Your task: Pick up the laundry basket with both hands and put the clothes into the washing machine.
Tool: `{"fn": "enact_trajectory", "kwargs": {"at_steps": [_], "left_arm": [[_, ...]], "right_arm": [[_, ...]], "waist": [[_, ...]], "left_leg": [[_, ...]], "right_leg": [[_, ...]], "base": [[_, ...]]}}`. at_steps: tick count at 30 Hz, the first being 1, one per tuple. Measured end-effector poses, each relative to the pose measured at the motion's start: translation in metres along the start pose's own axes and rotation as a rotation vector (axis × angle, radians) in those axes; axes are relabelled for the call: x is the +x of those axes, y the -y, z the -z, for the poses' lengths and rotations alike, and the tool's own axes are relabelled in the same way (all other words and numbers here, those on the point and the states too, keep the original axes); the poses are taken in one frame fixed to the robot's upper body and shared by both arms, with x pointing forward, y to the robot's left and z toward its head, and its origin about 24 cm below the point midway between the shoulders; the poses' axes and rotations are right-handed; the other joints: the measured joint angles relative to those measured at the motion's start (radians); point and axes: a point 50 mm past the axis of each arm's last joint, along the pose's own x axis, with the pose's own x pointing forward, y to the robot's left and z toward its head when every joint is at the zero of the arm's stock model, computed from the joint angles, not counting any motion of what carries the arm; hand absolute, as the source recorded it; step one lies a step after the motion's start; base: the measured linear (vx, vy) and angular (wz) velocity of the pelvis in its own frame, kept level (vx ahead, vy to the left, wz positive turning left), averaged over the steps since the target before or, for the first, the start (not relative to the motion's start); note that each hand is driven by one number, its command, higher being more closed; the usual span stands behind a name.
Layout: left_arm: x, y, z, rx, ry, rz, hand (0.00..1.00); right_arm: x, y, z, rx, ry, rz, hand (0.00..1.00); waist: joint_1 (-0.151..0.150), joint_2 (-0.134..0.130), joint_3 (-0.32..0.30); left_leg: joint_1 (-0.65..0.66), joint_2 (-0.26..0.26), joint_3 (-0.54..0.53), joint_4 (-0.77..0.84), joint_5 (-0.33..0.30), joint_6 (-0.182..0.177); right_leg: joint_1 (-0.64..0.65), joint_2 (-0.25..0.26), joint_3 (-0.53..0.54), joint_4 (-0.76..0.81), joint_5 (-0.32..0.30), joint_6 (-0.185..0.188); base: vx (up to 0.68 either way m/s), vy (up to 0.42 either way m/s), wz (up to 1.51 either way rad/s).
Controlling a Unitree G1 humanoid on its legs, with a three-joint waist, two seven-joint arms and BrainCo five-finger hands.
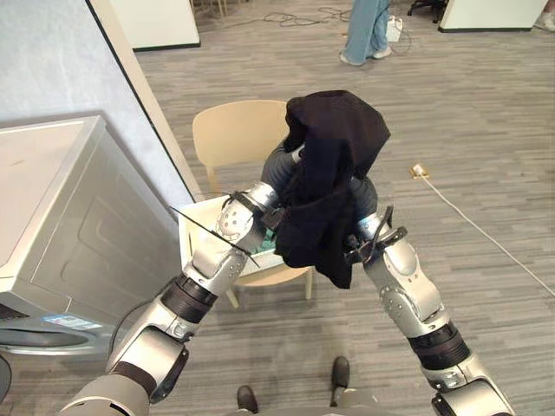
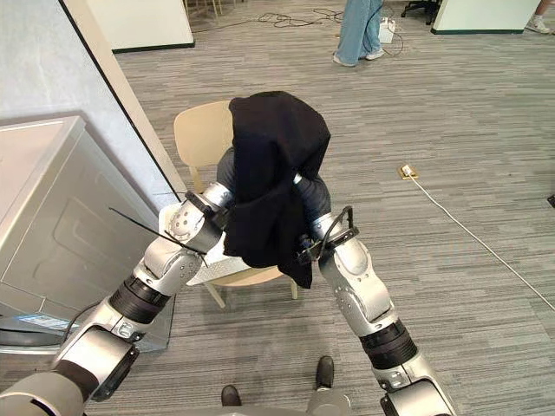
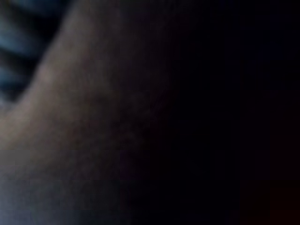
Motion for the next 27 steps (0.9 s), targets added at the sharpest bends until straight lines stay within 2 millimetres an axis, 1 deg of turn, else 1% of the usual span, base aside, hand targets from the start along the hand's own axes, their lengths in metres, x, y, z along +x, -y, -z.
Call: {"fn": "enact_trajectory", "kwargs": {"at_steps": [3,8,9,13,18,23,24,26,27], "left_arm": [[0.0,0.0,0.0,0.01,0.011,-0.018,1.0],[-0.006,0.0,0.008,-0.006,0.008,-0.073,1.0],[-0.007,0.0,0.009,-0.009,0.007,-0.079,1.0],[-0.008,0.002,0.012,0.002,0.007,-0.103,1.0],[-0.013,-0.001,0.016,0.0,0.006,-0.154,1.0],[-0.018,-0.002,0.021,-0.019,-0.005,-0.183,1.0],[-0.019,-0.004,0.02,-0.02,-0.003,-0.195,1.0],[-0.023,-0.012,0.018,-0.018,0.009,-0.235,1.0],[-0.028,-0.019,0.016,-0.009,0.018,-0.271,1.0]], "right_arm": [[-0.002,-0.002,0.002,-0.003,-0.009,-0.007,1.0],[-0.006,-0.003,0.009,0.014,-0.039,0.007,1.0],[-0.007,-0.003,0.01,0.011,-0.045,0.007,0.0],[-0.011,0.0,0.012,-0.038,-0.064,0.023,0.0],[-0.014,0.006,0.017,-0.065,-0.099,0.061,0.0],[-0.017,0.008,0.02,-0.087,-0.126,0.069,0.0],[-0.019,0.012,0.021,-0.087,-0.133,0.093,0.0],[-0.027,0.028,0.021,-0.106,-0.147,0.174,0.0],[-0.033,0.042,0.016,-0.147,-0.149,0.241,0.0]], "waist": [[0.001,0.0,0.0],[0.001,0.0,0.0],[0.002,0.0,0.0],[0.018,0.0,0.0],[0.021,0.0,0.0],[0.022,0.0,0.0],[0.022,0.0,0.0],[0.023,0.0,0.0],[0.024,0.0,0.0]], "left_leg": [[0.0,0.0,-0.004,0.0,0.0,0.0],[0.001,0.0,-0.02,0.0,0.0,0.0],[0.001,0.0,-0.02,0.0,0.0,0.0],[0.001,0.0,-0.02,0.0,0.0,0.0],[0.001,0.0,-0.02,0.0,0.0,0.0],[0.001,0.0,-0.02,0.0,0.0,0.0],[0.001,0.0,-0.02,0.0,0.0,0.0],[0.001,0.0,-0.02,0.0,0.0,0.0],[0.001,0.0,-0.02,0.0,0.0,0.0]], "right_leg": [[0.003,0.0,-0.004,0.0,0.0,0.0],[0.012,-0.001,-0.019,-0.001,-0.003,0.003],[0.012,-0.001,-0.019,-0.001,-0.004,0.003],[0.012,-0.001,-0.019,-0.001,-0.004,0.003],[0.012,-0.001,-0.019,0.0,-0.004,0.004],[0.012,-0.001,-0.019,0.0,-0.004,0.004],[0.012,-0.001,-0.019,0.0,-0.005,0.004],[0.013,-0.001,-0.018,0.0,-0.005,0.004],[0.013,-0.001,-0.018,0.0,-0.005,0.004]], "base": [[0.01,0.01,0.04],[0.01,0.014,0.08],[0.0,0.0,0.0],[0.0,0.0,0.0],[0.0,0.0,0.0],[0.0,0.0,0.0],[0.0,0.0,0.0],[0.0,0.0,0.0],[0.0,0.0,0.0]]}}
